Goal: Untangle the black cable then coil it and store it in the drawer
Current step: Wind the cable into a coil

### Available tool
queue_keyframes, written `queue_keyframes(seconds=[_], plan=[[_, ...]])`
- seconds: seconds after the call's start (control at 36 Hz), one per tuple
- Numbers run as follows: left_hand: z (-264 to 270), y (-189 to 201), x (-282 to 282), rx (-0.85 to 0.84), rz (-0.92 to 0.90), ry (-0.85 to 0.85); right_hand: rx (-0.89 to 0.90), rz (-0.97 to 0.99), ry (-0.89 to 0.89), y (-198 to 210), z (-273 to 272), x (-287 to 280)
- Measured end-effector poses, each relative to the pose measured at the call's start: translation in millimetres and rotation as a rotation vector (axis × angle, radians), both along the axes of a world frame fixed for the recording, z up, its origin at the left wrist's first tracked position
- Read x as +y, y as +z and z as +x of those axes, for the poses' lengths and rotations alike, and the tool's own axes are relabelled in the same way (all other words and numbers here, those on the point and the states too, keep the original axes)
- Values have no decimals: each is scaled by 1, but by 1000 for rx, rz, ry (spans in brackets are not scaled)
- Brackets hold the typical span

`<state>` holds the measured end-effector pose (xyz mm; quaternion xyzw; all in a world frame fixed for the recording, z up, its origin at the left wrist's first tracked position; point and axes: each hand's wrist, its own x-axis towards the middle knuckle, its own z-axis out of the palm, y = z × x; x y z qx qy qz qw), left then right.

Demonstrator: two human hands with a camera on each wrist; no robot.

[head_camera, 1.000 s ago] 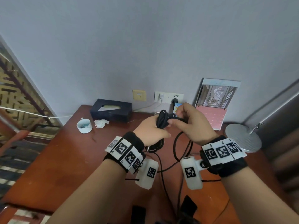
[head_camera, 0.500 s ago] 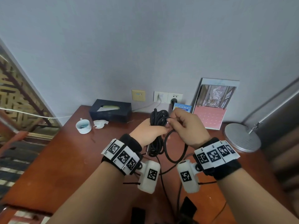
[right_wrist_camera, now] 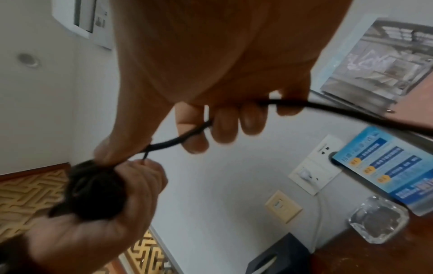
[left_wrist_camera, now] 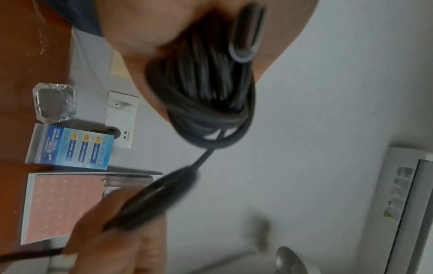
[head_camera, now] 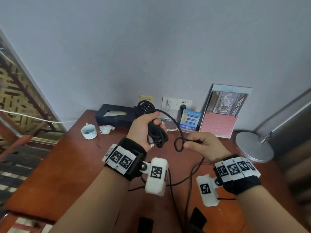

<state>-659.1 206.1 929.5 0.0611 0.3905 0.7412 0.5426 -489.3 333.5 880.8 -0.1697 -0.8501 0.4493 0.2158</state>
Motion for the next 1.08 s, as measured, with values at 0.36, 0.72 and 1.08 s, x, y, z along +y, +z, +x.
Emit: queue_keyframes(seconds=[0.36,0.72,1.08], plan=[[15,-19,21,407,-176,122,218,-45,-92,12,-22,-32],[25,-21,7,692,-146,-415,567,-689,-266,42,-31,-15],[18,0,4,-106,253,-238,202,-526,-177,19,-19,-13]])
